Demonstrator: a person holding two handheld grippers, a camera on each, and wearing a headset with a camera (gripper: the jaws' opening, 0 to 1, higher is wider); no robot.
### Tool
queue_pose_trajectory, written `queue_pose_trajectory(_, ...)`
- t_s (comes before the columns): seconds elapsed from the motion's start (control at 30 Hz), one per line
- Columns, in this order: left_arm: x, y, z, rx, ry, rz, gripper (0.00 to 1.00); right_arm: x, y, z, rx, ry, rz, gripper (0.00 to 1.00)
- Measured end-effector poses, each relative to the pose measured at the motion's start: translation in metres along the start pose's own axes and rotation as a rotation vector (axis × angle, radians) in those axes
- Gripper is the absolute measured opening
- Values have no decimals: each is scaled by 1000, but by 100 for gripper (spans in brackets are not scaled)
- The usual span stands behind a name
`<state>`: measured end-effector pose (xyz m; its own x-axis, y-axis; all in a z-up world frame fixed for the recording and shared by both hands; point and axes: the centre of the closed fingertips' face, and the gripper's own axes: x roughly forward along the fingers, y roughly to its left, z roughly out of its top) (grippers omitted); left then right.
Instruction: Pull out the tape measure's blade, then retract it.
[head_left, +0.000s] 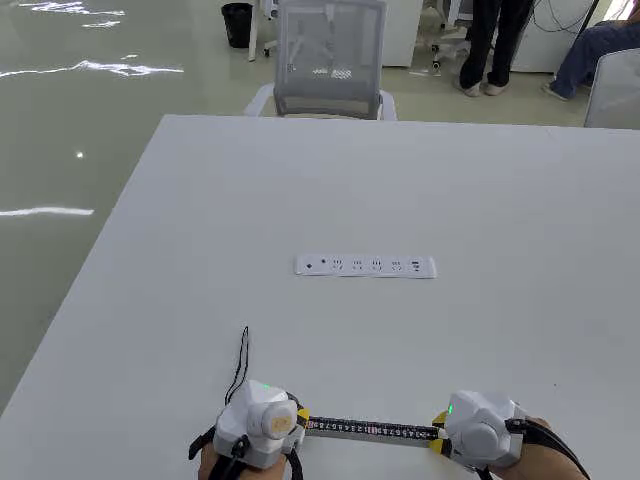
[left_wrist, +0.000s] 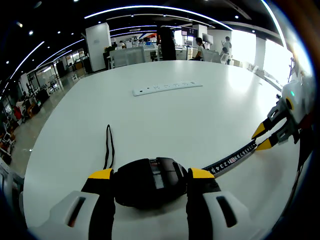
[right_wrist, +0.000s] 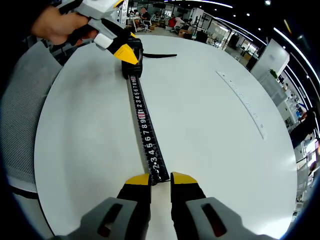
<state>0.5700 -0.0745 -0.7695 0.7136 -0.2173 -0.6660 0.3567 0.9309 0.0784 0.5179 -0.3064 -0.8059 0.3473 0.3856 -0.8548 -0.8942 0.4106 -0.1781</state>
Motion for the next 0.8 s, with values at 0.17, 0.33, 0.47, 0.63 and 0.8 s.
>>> queue_pose_trajectory(0.17, 0, 0, 0, -1, 1, -1, 53, 1, 0, -1, -1, 3, 1, 12)
queue_pose_trajectory(0.33, 0, 0, 0, 0, 2, -2, 53, 3, 0, 0, -6, 2, 1, 12)
queue_pose_trajectory(0.47, 0, 0, 0, 1, 3, -2, 53, 4, 1, 3, -12, 5, 6, 12)
queue_pose_trajectory(0.63, 1, 0, 0, 2, 3, -2, 53, 4, 2, 5, -11, 5, 5, 12)
queue_pose_trajectory(0.8, 0, 0, 0, 4, 1, -1, 53, 5, 2, 7, -10, 3, 6, 12)
